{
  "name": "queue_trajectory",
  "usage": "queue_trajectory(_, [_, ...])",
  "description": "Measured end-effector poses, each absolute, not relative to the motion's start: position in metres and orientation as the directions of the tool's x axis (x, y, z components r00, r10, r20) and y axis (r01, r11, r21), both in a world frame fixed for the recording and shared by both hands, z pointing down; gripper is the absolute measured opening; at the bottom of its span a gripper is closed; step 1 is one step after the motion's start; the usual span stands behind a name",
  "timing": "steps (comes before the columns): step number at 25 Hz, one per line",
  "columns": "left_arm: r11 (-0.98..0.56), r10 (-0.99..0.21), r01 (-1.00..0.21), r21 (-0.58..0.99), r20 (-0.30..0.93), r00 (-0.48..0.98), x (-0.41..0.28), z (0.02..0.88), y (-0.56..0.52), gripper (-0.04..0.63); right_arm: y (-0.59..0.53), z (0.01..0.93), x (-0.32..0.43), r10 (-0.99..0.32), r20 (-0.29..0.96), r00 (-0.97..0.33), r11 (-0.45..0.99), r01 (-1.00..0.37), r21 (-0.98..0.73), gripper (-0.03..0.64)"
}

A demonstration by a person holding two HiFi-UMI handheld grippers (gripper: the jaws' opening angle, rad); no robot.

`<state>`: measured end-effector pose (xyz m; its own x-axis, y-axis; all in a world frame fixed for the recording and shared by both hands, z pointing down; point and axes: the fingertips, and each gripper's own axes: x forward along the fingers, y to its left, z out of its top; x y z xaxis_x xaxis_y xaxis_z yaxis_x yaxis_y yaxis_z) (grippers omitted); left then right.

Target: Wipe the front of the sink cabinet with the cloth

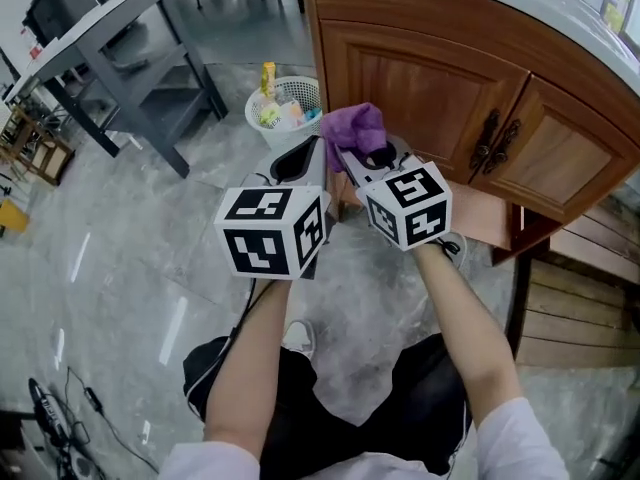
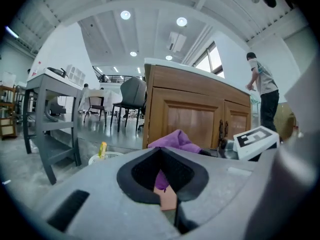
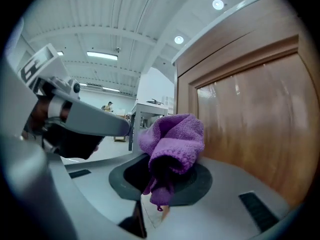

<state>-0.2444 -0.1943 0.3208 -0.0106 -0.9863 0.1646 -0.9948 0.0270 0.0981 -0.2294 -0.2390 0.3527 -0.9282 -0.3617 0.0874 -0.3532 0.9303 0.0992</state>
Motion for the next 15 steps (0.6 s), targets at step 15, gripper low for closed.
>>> queue_trajectory(15, [-0.038, -0.986, -0.994, 0.107, 0.16, 0.055, -0.222, 0.319, -0.192, 0.006, -0.25, 0.373, -0.216, -0.434, 0.092, -0.896, 0.897, -0.42, 0.136, 0.072])
